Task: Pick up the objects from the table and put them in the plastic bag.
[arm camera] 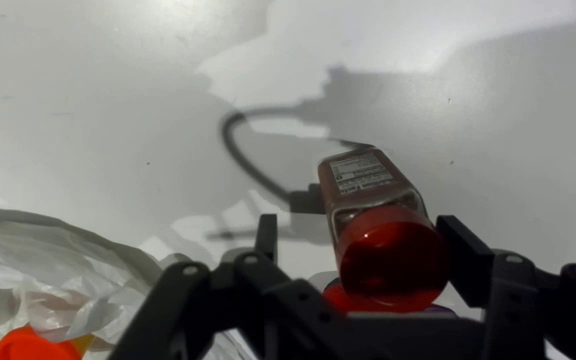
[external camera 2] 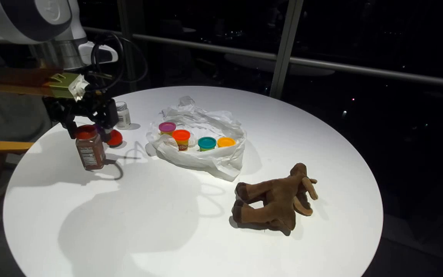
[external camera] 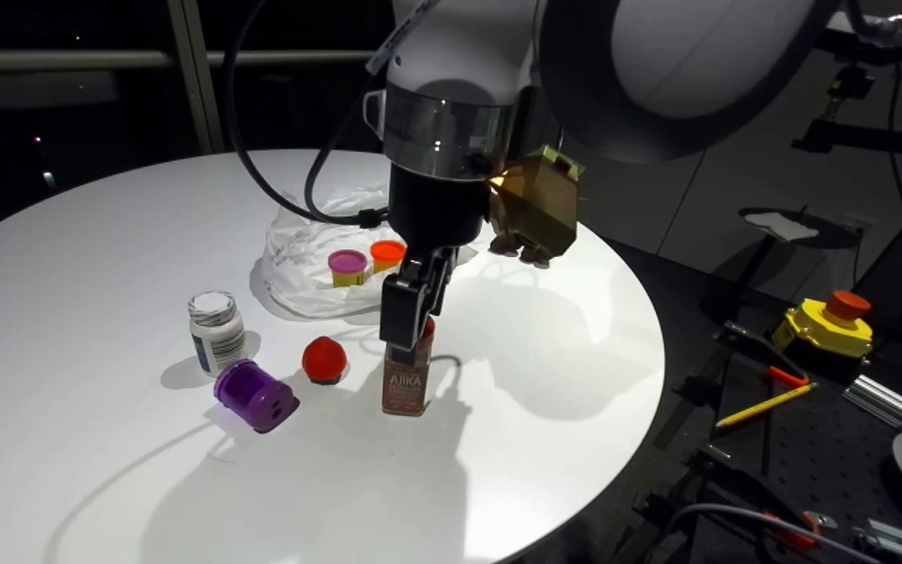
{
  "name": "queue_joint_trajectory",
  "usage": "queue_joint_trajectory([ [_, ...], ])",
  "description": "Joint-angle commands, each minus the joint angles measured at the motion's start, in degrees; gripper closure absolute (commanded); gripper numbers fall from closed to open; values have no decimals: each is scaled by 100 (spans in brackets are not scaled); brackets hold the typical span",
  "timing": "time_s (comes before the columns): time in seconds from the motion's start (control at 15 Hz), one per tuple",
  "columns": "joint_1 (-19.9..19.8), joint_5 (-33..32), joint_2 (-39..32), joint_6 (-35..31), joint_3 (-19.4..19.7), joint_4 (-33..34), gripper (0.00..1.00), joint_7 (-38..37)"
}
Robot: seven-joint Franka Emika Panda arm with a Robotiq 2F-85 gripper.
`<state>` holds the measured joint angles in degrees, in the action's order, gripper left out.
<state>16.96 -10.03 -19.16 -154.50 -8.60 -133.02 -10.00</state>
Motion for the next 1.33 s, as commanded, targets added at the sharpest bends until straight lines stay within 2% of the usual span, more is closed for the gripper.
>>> queue_joint_trajectory([
  [0.0, -237, 379, -36, -115, -227, 88, 49, 565],
  [0.2, -271, 461, 13, -115, -267, 79, 73, 750],
  [0.27, -246, 410, 37, -130, -234, 69, 76, 707],
  [0.53, -116, 217, 146, 22, -10, 201, 76, 346],
  [0.8, -91, 77, 350, 149, 299, 602, 76, -84],
  [1.07, -93, -267, 456, 405, 694, 1307, 76, -657],
  [1.27, -161, -655, 205, 606, 982, 1991, 76, -1157],
])
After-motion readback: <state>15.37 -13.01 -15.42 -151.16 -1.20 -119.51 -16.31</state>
